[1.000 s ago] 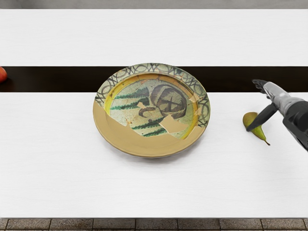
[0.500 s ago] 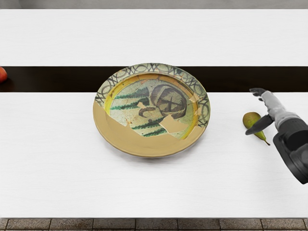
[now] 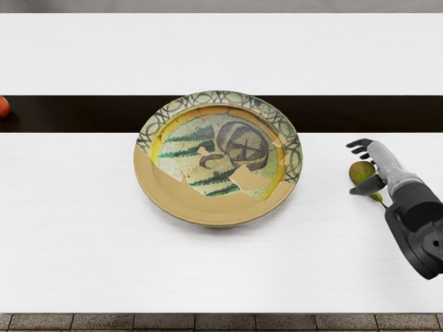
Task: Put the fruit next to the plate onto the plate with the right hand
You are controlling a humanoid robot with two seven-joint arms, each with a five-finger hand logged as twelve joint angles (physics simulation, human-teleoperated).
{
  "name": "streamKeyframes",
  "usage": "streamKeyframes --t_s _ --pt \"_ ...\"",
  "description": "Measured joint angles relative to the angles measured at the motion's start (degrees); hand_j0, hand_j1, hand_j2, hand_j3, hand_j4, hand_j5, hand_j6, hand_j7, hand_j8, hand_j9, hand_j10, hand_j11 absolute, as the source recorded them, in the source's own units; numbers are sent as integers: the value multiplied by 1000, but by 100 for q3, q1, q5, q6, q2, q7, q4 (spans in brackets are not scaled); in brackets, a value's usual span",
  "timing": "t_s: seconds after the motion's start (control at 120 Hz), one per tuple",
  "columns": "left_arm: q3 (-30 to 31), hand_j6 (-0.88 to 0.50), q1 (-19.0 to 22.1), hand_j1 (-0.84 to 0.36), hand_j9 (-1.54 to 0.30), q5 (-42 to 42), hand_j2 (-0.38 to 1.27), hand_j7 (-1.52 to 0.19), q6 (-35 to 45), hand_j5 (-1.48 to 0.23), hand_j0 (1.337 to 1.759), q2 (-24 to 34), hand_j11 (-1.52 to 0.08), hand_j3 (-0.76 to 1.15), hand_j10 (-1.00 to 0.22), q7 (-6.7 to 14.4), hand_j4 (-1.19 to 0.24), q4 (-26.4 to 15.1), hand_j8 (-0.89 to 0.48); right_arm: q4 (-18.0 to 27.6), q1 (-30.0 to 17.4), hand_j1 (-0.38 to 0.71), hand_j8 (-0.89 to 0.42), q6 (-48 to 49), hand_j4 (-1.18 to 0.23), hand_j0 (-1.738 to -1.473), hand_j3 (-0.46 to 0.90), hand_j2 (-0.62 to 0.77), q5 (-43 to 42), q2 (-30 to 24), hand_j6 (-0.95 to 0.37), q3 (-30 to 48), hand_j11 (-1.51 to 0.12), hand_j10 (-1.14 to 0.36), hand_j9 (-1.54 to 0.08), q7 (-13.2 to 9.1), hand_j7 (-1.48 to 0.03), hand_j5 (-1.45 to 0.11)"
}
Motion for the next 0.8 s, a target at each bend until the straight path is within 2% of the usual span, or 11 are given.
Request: streamKeyframes --t_s 0.333,0.575,0.667,0.717,0.8 --pt "0 -2 0 346 -3 0 0 -3 0 -3 1658 0 -3 0 -2 1 -2 0 -2 -46 32 162 -432 0 -431 -1658 0 -81 -50 -13 -432 2 -557 -414 -557 0 -557 -557" --pt "0 -2 0 346 -3 0 0 -3 0 -3 1658 0 -3 0 -2 1 -2 0 -2 -175 47 195 -500 6 -459 -1658 0 -77 -70 26 -460 3 -594 -449 -594 0 -593 -592" --pt "-1 -2 0 346 -3 0 0 -3 0 -3 1658 0 -3 0 -2 1 -2 0 -2 -251 52 229 -489 1 -469 -1658 0 -55 -76 78 -467 2 -604 -456 -603 1 -598 -592" --pt "-1 -2 -6 346 -3 0 0 -3 0 -3 1658 0 -3 0 -2 1 -2 0 -2 -306 56 254 -441 3 -471 -1658 0 -34 -79 136 -469 -1 -610 -432 -606 2 -601 -595" --pt "-1 -2 0 346 -3 0 0 -3 0 -3 1658 0 -3 0 -2 0 -2 0 -2 -362 61 280 -400 4 -470 -1658 0 -65 -75 199 -471 -4 -616 -390 -607 2 -603 -600"
